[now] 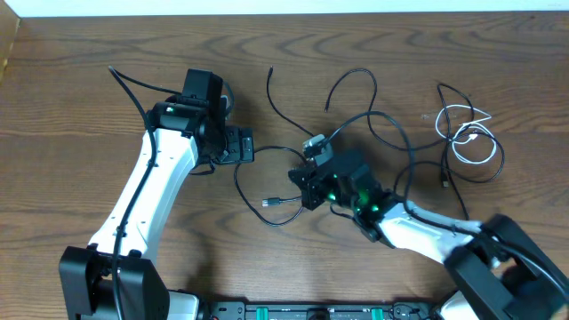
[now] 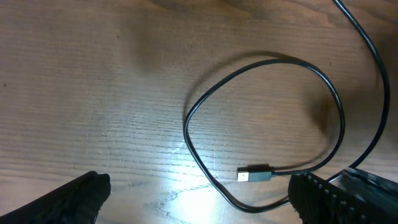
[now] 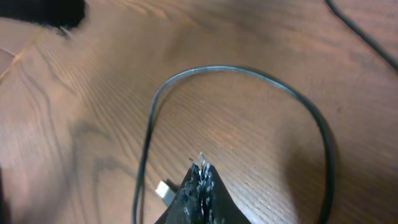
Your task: Untangle cables
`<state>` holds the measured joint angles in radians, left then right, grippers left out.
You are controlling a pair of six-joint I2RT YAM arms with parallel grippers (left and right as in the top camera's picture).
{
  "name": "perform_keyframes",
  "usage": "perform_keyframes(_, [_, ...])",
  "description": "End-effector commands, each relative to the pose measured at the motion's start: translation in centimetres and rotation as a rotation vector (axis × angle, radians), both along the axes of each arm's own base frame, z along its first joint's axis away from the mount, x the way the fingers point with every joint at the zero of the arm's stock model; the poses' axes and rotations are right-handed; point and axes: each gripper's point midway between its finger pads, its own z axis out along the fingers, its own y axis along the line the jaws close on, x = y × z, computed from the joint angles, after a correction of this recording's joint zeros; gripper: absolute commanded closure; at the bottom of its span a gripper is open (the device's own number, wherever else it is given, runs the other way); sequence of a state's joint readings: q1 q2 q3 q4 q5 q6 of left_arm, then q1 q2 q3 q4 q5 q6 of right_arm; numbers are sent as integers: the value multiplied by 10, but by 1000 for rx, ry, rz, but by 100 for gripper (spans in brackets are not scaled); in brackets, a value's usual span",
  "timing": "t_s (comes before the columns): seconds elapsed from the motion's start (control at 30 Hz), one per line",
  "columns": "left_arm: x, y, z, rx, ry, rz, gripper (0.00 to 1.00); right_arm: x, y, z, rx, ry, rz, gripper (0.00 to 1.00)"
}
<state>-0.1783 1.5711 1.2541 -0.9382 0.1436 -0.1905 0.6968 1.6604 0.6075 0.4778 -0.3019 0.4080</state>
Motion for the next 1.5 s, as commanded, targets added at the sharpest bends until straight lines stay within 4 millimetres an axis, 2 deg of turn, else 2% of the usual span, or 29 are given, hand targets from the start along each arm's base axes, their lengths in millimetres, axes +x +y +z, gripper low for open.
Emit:
perform_keyframes(0.0, [-2, 2, -3, 7, 11, 7, 3, 1, 0, -14, -30, 3, -5, 99])
perform_keyframes(0.23, [-2, 2, -3, 7, 11, 7, 3, 4, -1, -38, -46, 33, -25, 98])
perform_keyframes(0.4, [-2, 2, -3, 7, 11, 7, 3, 15, -13, -52, -104, 21, -102, 95])
perform_keyframes(0.57, [-2, 2, -3, 7, 11, 7, 3, 25, -33, -62, -177, 20, -190, 96])
perform_keyframes(0.77, [-2, 2, -3, 7, 11, 7, 3, 43, -71, -73, -272, 22, -329, 94])
perform_keyframes(1.03, [-2, 2, -3, 7, 11, 7, 3, 63, -116, -80, -272, 97, -451, 89])
perform_keyframes(1.23, [-2, 2, -3, 7, 11, 7, 3, 70, -132, -81, -242, 131, -484, 89])
perform_keyframes(1.47, [-2, 2, -3, 7, 11, 7, 3, 74, -142, -80, -231, 141, -503, 93])
